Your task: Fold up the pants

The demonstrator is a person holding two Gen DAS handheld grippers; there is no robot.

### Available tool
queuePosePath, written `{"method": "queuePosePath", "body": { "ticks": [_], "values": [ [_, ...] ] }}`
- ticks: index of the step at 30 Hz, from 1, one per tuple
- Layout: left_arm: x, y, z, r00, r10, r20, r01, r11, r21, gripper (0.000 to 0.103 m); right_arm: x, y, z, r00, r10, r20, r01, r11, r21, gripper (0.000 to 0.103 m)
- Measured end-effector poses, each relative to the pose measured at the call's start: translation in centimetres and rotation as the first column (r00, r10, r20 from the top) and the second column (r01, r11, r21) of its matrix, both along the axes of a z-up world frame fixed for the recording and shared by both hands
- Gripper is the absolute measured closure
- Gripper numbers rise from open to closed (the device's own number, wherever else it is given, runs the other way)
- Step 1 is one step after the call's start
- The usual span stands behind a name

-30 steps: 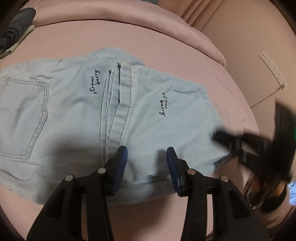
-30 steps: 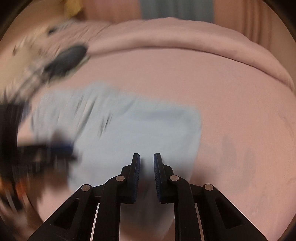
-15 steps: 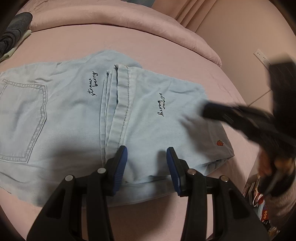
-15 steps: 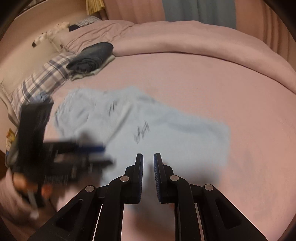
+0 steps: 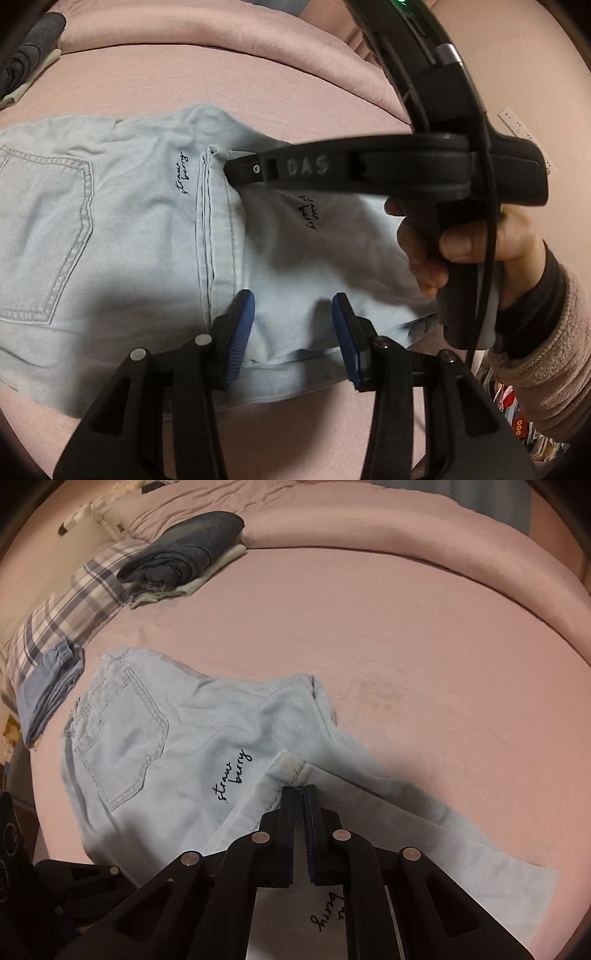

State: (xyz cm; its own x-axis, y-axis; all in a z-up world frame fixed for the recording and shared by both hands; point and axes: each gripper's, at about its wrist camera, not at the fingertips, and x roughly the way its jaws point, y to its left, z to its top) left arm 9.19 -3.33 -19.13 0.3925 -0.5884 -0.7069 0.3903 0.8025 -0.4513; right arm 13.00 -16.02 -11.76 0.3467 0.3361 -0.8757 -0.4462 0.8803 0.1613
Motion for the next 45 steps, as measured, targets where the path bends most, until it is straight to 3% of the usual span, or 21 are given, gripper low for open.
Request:
{"method": "queuePosePath", "body": {
  "ticks": [4,6,9,11,15,18,20,24,28,29,30,32,34,37,39,45],
  "values": [
    [-0.4,0.1,0.0,1.0,0.0,0.007,0.0,1.0,0.012,0.06,0.5,-2.4,0.1,0.992,-0.096,-0.08,0.107,0.984,0.145,0.093],
    [-0.5,0.3,0.0,1.0,-0.001,0.005,0.001,1.0,0.015,0.06,-0.5,-2.0,1.2,0.997,-0.072,-0.036,0.077,0.985,0.154,0.093],
    [-0.5,0.7,0.1,1.0,0.008,-0.001,-0.008,1.0,-0.006,0.06,-0.6,-0.2,1.5,1.0,-0.015,0.019,0.013,0.995,0.094,0.093],
    [-0.5,0.8,0.5,1.0,0.018,-0.002,-0.018,1.0,-0.011,0.062,0.8,0.4,0.1,1.0,-0.025,-0.016,0.025,0.999,0.025,0.093],
    [-1.1,2.1,0.6,0.999,0.039,-0.022,-0.04,0.997,-0.063,0.066,2.0,-0.8,0.1,0.995,-0.088,-0.053,0.093,0.989,0.113,0.092],
    [-1.8,3.7,1.0,0.997,0.069,-0.041,-0.073,0.993,-0.096,0.065,0.1,-1.9,2.2,0.995,-0.101,0.003,0.099,0.983,0.153,0.092],
    [-2.4,5.0,1.4,0.994,0.11,-0.025,-0.111,0.991,-0.077,0.054,-1.9,-2.1,3.0,0.996,-0.079,0.033,0.074,0.988,0.135,0.092],
    [-3.8,9.1,1.7,0.978,0.205,-0.043,-0.208,0.97,-0.122,0.054,-5.5,-1.4,2.6,0.998,-0.033,0.062,0.028,0.996,0.088,0.092],
    [-4.9,13.1,1.8,0.945,0.317,-0.076,-0.325,0.931,-0.164,0.053,-7.2,0.7,-1.0,0.999,0.046,0.017,-0.046,0.999,0.028,0.092],
    [-5.2,14.0,1.9,0.936,0.341,-0.084,-0.351,0.922,-0.165,0.052,-7.5,1.1,-1.6,0.998,0.044,0.041,-0.045,0.999,0.006,0.092],
    [-5.4,14.9,1.9,0.925,0.369,-0.091,-0.379,0.912,-0.16,0.05,-7.9,1.4,-1.4,0.994,0.053,0.091,-0.052,0.999,-0.014,0.092],
    [-6.0,17.0,1.8,0.898,0.425,-0.112,-0.439,0.883,-0.169,0.045,-8.0,1.8,-0.9,0.994,0.064,0.092,-0.06,0.997,-0.046,0.092],
    [-6.7,18.6,1.2,0.875,0.462,-0.145,-0.483,0.854,-0.194,0.043,-8.3,1.3,0.0,0.996,0.051,0.07,-0.05,0.999,-0.022,0.092],
    [-7.3,20.2,0.1,0.836,0.513,-0.196,-0.547,0.808,-0.218,0.041,-10.0,1.0,1.4,0.993,0.055,0.104,-0.059,0.997,0.039,0.091],
    [-6.9,21.1,-0.7,0.812,0.531,-0.242,-0.582,0.772,-0.257,0.041,-11.4,0.8,1.7,0.992,0.058,0.11,-0.067,0.995,0.077,0.092],
    [-4.7,23.7,-1.1,0.72,0.593,-0.362,-0.694,0.621,-0.365,0.04,-12.5,0.2,1.4,0.994,0.018,0.111,-0.028,0.995,0.094,0.092]
  ]
}}
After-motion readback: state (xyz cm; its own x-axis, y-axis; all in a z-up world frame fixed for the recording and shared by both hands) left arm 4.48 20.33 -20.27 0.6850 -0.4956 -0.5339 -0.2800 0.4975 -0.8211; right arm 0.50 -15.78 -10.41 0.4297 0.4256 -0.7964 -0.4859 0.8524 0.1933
